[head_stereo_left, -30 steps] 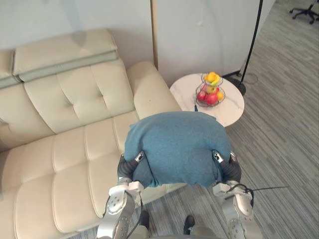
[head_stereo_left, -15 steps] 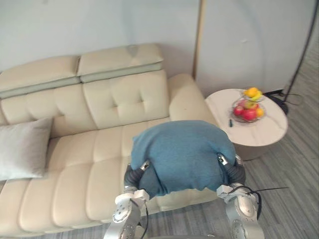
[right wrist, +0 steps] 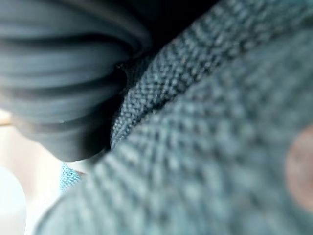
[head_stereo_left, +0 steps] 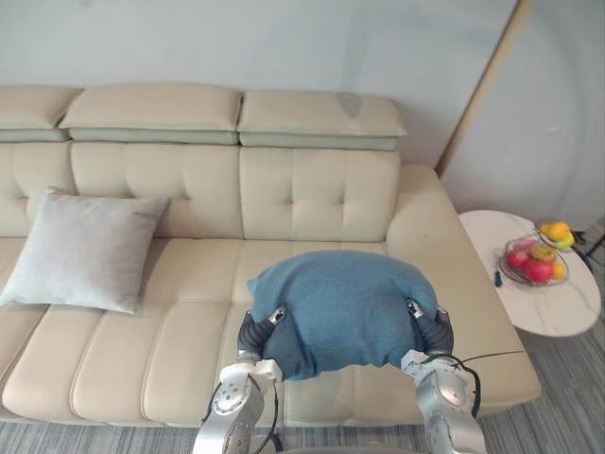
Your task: Pick up cushions and gather them together orderly.
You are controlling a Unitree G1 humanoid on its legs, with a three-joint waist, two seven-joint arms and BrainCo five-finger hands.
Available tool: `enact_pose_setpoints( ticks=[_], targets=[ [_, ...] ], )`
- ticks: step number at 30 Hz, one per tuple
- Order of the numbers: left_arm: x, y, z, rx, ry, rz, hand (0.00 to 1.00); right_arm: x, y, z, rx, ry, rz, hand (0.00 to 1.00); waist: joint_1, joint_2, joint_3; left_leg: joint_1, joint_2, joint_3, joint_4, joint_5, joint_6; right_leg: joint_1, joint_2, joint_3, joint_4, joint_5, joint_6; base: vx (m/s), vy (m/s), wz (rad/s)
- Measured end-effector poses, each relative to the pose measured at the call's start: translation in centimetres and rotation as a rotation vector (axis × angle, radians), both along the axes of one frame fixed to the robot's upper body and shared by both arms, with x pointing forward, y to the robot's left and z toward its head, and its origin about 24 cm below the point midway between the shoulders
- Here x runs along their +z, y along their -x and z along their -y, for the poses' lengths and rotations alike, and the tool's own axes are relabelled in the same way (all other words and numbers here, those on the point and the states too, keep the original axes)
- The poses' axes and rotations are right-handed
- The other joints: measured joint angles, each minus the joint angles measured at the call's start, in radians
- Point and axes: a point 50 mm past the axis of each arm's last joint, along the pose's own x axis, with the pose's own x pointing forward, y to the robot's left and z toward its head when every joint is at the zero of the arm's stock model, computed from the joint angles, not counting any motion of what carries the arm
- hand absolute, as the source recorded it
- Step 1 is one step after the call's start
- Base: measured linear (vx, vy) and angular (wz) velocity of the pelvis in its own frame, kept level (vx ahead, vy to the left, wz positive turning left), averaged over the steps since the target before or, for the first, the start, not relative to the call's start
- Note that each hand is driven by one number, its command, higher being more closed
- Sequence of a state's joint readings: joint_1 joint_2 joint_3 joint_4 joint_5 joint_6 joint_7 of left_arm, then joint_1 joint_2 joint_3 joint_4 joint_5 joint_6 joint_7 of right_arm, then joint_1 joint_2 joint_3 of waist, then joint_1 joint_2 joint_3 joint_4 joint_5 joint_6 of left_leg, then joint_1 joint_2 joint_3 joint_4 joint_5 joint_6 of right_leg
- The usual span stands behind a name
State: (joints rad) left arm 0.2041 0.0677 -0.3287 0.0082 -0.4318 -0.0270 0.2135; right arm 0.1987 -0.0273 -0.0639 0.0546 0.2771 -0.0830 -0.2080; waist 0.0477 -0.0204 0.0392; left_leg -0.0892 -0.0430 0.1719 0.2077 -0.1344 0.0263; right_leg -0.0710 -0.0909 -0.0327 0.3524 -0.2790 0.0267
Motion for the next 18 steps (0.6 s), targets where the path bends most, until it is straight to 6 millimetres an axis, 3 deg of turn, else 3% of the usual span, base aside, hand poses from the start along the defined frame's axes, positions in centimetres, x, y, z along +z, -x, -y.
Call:
enact_pose_setpoints(
  ticks=[5, 11, 15, 18],
  targets=[
    [0.8, -0.1, 0.6, -0.023, 0.001, 0.033, 1.0, 0.9, 0.7, 0.4, -0.03, 0.004, 0.031, 1.0, 0.011, 0.0, 0.005, 0.0, -0.009, -0.079, 0.051, 0.0, -0.002, 0.08, -0.005, -0.074, -0.015, 0.002, 0.001, 0.09, -0.054, 0.67],
    [2.8, -0.4, 0.7, -0.021, 0.022, 0.115, 1.0, 3.4, 0.2, 0.4, -0.026, 0.019, 0.143, 1.0, 0.01, -0.001, 0.005, 0.012, -0.001, -0.066, 0.018, 0.004, -0.008, 0.088, 0.004, -0.056, -0.049, 0.011, -0.005, -0.01, -0.039, -0.02],
    [2.7, -0.4, 0.7, -0.025, 0.003, 0.117, 1.0, 3.4, 0.3, 0.4, -0.027, 0.022, 0.141, 1.0, 0.009, -0.002, 0.004, 0.032, 0.002, -0.035, -0.052, 0.021, -0.014, 0.074, 0.009, -0.024, -0.082, 0.038, -0.005, -0.05, 0.036, -0.29],
    [2.6, -0.4, 0.9, -0.02, -0.009, 0.108, 1.0, 3.5, 0.3, 0.3, -0.046, 0.089, 0.125, 1.0, 0.004, -0.002, 0.004, 0.02, -0.004, -0.012, -0.111, 0.056, 0.001, 0.041, 0.009, 0.002, -0.115, 0.066, 0.003, -0.08, 0.074, -0.24]
  ],
)
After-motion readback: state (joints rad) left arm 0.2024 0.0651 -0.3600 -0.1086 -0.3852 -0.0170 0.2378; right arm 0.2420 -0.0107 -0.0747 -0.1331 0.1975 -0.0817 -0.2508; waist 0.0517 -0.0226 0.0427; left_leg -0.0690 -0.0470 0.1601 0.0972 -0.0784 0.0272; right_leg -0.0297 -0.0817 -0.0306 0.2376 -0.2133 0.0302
